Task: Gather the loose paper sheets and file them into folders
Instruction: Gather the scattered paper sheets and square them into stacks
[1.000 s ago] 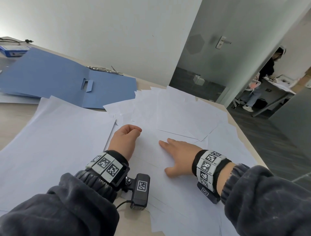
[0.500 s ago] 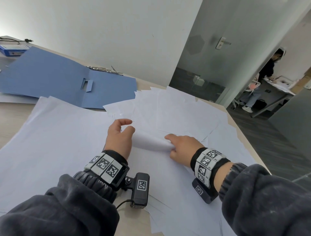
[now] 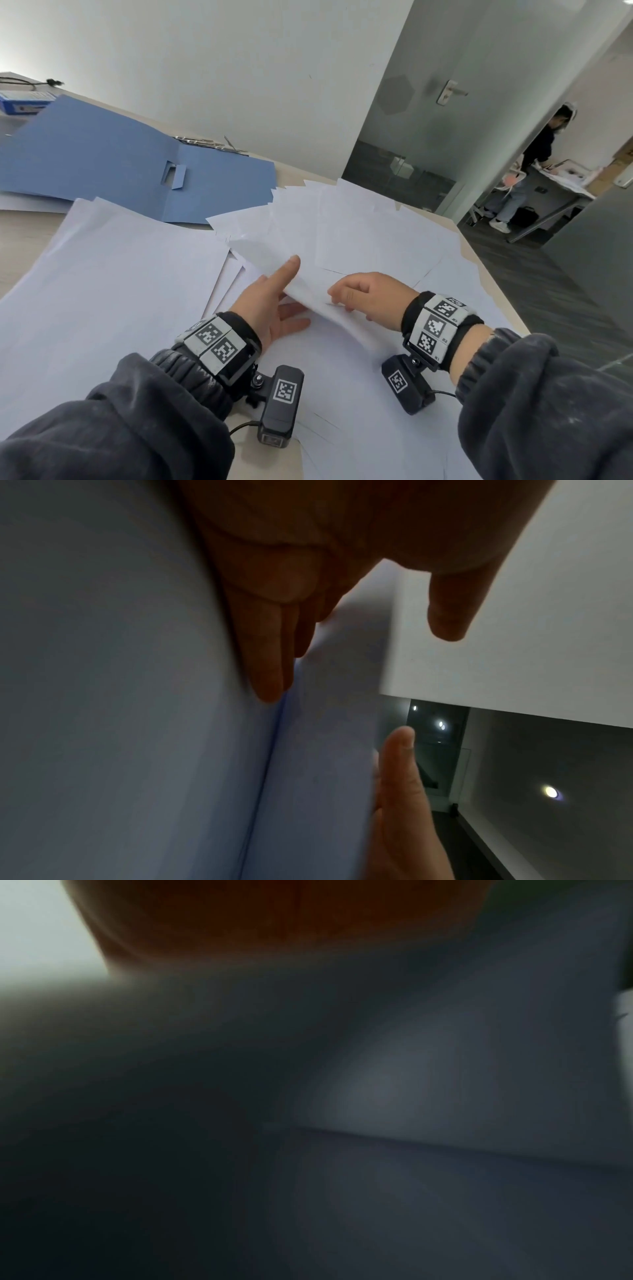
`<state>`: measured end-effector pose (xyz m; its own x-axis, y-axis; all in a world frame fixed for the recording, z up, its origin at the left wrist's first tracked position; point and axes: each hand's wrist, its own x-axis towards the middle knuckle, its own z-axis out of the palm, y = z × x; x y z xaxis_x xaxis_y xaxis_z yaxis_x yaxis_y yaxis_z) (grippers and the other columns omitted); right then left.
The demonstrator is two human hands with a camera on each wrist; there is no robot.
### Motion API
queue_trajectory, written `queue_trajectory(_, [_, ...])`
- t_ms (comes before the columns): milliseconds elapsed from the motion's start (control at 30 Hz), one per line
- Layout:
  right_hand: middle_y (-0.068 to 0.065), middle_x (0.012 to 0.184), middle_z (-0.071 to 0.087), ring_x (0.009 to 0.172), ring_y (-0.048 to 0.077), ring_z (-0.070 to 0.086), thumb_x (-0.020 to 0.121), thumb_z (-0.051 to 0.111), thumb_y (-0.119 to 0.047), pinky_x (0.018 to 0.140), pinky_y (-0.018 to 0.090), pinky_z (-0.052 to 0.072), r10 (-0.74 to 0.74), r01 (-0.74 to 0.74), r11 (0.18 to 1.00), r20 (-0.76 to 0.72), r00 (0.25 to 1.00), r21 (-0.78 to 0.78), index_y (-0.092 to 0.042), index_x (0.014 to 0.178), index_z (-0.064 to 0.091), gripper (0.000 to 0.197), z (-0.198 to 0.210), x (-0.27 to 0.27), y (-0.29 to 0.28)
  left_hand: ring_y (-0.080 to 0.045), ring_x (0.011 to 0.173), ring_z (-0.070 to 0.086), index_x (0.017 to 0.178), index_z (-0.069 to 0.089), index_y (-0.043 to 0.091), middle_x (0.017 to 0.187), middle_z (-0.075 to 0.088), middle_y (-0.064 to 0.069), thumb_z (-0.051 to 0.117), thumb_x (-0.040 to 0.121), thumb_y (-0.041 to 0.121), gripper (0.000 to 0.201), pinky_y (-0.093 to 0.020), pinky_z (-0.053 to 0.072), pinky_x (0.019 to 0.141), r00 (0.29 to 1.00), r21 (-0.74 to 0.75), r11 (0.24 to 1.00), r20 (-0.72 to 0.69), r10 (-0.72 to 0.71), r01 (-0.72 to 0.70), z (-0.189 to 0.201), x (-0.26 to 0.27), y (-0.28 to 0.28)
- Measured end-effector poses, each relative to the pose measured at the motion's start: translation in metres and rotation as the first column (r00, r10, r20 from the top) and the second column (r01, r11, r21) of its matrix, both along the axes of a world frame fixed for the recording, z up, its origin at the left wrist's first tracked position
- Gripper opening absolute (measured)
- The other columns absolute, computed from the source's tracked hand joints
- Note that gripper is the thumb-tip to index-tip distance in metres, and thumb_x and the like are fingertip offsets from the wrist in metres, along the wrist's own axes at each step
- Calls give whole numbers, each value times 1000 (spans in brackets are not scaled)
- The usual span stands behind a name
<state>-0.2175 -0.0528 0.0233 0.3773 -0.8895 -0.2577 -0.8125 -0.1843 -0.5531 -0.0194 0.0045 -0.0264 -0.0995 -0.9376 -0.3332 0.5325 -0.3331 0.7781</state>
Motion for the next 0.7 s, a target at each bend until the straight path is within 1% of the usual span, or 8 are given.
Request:
queue_trajectory(67, [-19,101,71,97,3,65,91,60,-57,88,29,51,10,-12,999,-42,999,-48,-35,100,73,28,-2,-2,-5,-36,105,69,126,62,16,114,73,-11,61,95,38,38,-55,55,92,1000,25,1000,-16,11,-11,0,-2,0])
queue_trajectory(167, [-21,112,66,100,1,62,90,64,-51,101,33,49,-48,19,982,-152,987,-187,-36,113,68,27,-2,-7,-19,-40,94,70,124,58,7,108,71,-18,50,99,8,27,-56,59,77,993,93,989,-21,118,-115,-2,-3,-2])
queue_trajectory(233, [-15,137,55,119,7,55,87,66,-56,108,32,42,-19,-41,980,-299,954,-193,-39,133,56,50,-1,-9,-29,-39,93,69,124,56,7,109,69,-18,44,99,2,28,-55,59,74,990,101,985,-23,140,-137,-3,-3,-3])
queue_trajectory(300, [-10,159,31,142,15,37,81,67,-64,117,35,31,80,-148,982,-453,888,-118,-44,150,33,80,-4,-9,-38,-39,97,69,126,54,8,112,69,-18,41,99,1,31,-55,59,74,988,100,985,-39,147,-142,-4,-2,-5])
queue_trajectory(400, [-11,168,5,153,19,17,75,66,-72,123,42,20,235,-325,945,-600,765,-44,-49,155,9,101,-8,-6,-52,-40,102,68,129,54,9,116,68,-19,39,99,1,34,-56,60,72,983,108,980,-58,172,-165,-6,-1,-8])
queue_trajectory(567, [-12,168,4,152,19,19,76,55,-78,122,42,22,284,-434,900,-699,657,-42,-52,154,4,97,-5,-3,-67,-40,102,69,128,55,10,115,70,-19,38,96,-1,39,-61,57,78,981,99,978,-44,189,-184,-9,1,-9])
queue_trajectory(633, [-10,168,7,150,22,27,84,51,-70,121,39,24,281,-439,898,-722,632,-36,-52,154,6,86,-6,-3,-67,-39,101,69,126,55,9,115,69,-19,38,96,-2,36,-59,58,76,981,97,977,-29,193,-189,-7,0,-9])
queue_trajectory(700, [-7,167,15,144,25,39,90,50,-55,117,36,31,261,-428,902,-715,649,-59,-52,155,9,76,-7,0,-64,-39,99,69,124,55,8,114,68,-21,40,96,-1,33,-58,59,75,982,93,978,-23,189,-186,-6,0,-9])
